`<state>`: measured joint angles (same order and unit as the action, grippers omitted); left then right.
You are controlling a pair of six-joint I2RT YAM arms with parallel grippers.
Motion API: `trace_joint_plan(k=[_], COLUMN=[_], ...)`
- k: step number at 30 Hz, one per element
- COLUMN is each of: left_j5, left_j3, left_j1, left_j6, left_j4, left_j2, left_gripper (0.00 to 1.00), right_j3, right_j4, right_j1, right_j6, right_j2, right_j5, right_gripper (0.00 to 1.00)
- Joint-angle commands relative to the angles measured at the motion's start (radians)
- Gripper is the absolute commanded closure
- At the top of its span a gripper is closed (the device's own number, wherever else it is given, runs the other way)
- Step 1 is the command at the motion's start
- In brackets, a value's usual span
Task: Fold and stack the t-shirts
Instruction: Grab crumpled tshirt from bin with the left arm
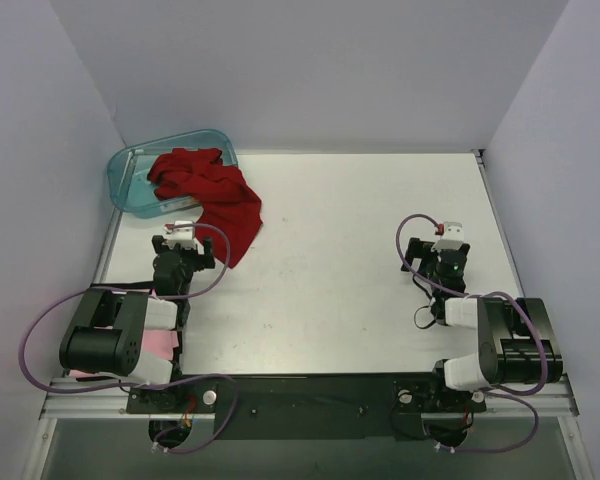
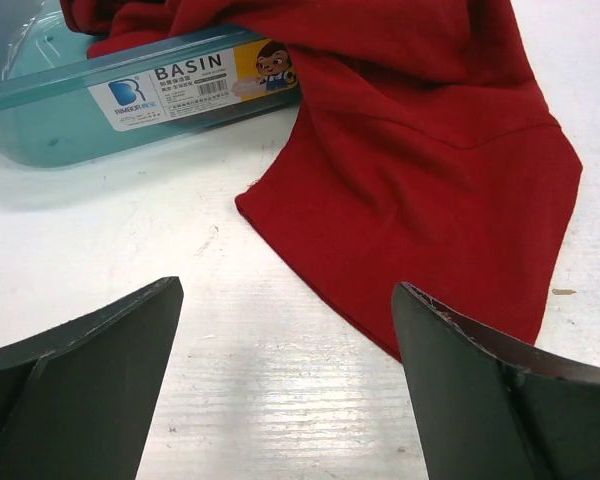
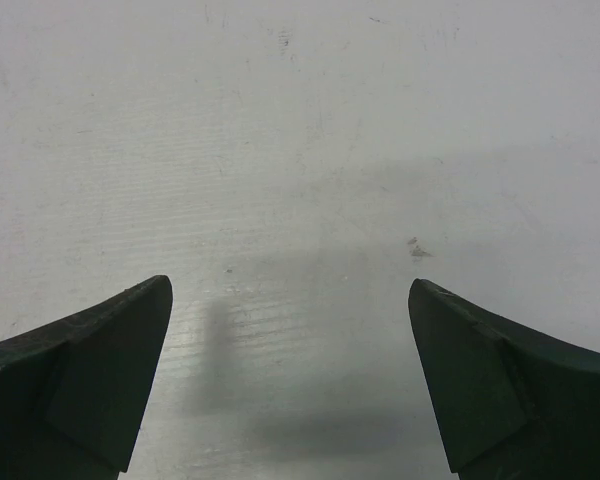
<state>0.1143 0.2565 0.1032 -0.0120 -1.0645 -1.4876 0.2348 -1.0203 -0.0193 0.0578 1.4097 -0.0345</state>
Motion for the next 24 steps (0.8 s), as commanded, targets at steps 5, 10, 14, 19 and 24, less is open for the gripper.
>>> trace_joint_plan(k=[5,10,14,19,24], left_j5=[-0.008,-0.114,-0.235,-0.292,-0.290], left_j3=[0.000,0.030,0.278,0.637,0.932], left_j1=[0.006,0.001,0.007,0.018,0.145], left_j6=[0.006,-0.049,-0.036,-0.064,-0.221], left_j4=[-0.017,0.239,0.709,1.272,1.630], left_j2=[0.012,0.283,0.480,0.326,0.019], left_gripper=[0.03,0.03,0.03,0.03,0.03], right_j3=[0.159,0.245,0.310,0.411,0.517], right_j4=[0.279,0.440,0.531,0.613,0.700], right_j1=[-0.045,-0.100,-0.090,-0.012,0.111], right_j6=[0.036,0.180,0.255,0.261,0.188], right_j2=[-0.152,-0.274,-0.321,-0.307,-0.243], right_j5=[-0.073,-0.248,-0.311,-0.309,-0.280], right_gripper=[0.00,0.00,0.00,0.00,0.00])
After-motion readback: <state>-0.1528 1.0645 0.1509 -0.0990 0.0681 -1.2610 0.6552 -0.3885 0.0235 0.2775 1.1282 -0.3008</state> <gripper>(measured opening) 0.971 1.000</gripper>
